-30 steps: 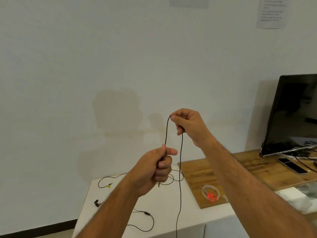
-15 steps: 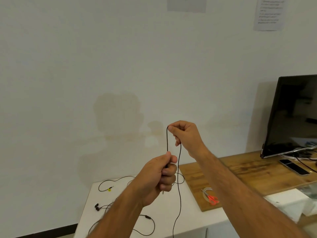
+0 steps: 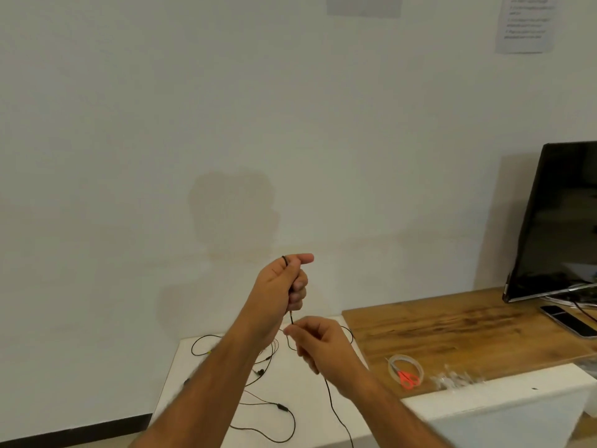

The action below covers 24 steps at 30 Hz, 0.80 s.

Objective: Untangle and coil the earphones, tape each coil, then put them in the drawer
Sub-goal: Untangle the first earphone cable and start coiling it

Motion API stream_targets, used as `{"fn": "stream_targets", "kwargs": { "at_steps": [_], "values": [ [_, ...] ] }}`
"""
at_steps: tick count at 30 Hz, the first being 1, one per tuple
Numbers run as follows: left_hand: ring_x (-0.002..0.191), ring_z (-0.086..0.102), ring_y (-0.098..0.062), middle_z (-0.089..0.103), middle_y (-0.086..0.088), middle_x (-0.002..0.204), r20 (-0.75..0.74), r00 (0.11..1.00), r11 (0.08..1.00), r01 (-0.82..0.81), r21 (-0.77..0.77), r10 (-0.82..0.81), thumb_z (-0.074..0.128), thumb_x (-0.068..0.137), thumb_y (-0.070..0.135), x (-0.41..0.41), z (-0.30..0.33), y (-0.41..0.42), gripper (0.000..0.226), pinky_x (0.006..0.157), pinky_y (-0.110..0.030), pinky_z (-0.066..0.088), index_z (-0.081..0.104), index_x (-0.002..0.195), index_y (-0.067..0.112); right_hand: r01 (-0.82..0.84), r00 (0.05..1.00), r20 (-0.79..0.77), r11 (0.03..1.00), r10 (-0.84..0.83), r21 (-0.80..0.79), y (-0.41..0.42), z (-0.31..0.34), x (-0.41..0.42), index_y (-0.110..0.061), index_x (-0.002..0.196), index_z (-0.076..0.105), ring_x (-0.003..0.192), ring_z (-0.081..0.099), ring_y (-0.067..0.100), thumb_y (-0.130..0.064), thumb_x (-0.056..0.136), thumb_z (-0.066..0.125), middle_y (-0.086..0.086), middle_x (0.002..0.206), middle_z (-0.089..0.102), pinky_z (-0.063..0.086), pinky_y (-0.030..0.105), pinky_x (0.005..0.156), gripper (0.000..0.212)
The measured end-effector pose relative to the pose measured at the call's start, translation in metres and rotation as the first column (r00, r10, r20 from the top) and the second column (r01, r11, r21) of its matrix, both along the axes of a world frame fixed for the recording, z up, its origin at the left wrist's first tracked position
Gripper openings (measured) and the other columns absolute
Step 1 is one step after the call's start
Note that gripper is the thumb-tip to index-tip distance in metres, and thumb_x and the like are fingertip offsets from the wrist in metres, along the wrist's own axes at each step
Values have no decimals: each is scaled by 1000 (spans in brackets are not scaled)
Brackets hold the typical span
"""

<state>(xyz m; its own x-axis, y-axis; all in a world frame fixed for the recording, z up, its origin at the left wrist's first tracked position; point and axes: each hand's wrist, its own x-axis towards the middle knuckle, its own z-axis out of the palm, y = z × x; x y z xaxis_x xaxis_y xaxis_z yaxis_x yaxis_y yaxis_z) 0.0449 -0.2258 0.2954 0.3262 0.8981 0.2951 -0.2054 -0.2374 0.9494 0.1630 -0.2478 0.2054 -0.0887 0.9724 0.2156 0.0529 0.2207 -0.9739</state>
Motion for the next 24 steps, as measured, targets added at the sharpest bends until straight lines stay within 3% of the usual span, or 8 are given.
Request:
{"fn": "stream_targets", "kwargs": {
  "at_steps": [6, 11, 14, 18, 21, 24],
  "values": [
    [53, 39, -9, 47, 3, 63, -229, 953, 973, -163, 164, 198, 38, 104, 15, -8, -26, 17, 25, 51, -20, 35, 62, 107, 17, 1, 997, 78, 1000, -3, 22, -24, -6, -1, -4, 93, 70, 50, 42, 7, -17, 97, 58, 3, 59, 50, 35, 17, 48, 19],
    [52, 42, -1, 49, 10, 61, -452, 831, 933, -200, 298, 323, 39, 103, 19, -12, -53, 27, 23, 56, -17, 37, 62, 104, 26, 7, 970, 241, 995, -31, 102, -29, -1, 6, -20, 82, 71, 57, 39, 10, -26, 94, 62, -2, 60, 47, 34, 24, 55, 16],
    [60, 47, -2, 51, 11, 66, -558, 763, 938, -186, 294, 326, 39, 102, 23, -16, -66, 29, 23, 61, -20, 40, 61, 105, 28, 19, 949, 308, 985, -72, 172, -26, 9, 13, -27, 75, 68, 56, 40, 4, -24, 93, 63, -9, 59, 50, 35, 18, 55, 18],
    [64, 49, -5, 53, 12, 69, -606, 753, 965, -158, 211, 256, 39, 103, 28, -19, -77, 23, 24, 62, -21, 38, 63, 102, 28, 16, 919, 379, 973, -105, 232, -19, 21, 25, -26, 77, 70, 56, 44, 3, -22, 91, 64, -7, 61, 56, 38, 21, 55, 16],
    [53, 40, -5, 48, 8, 64, -482, 874, 997, -78, -16, 60, 35, 104, 34, -17, -75, 13, 35, 53, -20, 33, 63, 93, 17, 30, 915, 381, 963, -134, 268, -14, 30, 32, -25, 79, 73, 55, 49, 7, -21, 89, 67, -6, 62, 62, 41, 24, 54, 12],
    [50, 28, -9, 40, 3, 61, -332, 937, 981, 48, -190, -111, 30, 103, 44, -17, -69, -2, 46, 49, -23, 20, 59, 84, 14, 36, 932, 337, 957, -136, 287, -5, 41, 40, -22, 81, 74, 64, 60, 24, -16, 86, 71, 6, 69, 68, 49, 36, 61, 8]
  ]
}}
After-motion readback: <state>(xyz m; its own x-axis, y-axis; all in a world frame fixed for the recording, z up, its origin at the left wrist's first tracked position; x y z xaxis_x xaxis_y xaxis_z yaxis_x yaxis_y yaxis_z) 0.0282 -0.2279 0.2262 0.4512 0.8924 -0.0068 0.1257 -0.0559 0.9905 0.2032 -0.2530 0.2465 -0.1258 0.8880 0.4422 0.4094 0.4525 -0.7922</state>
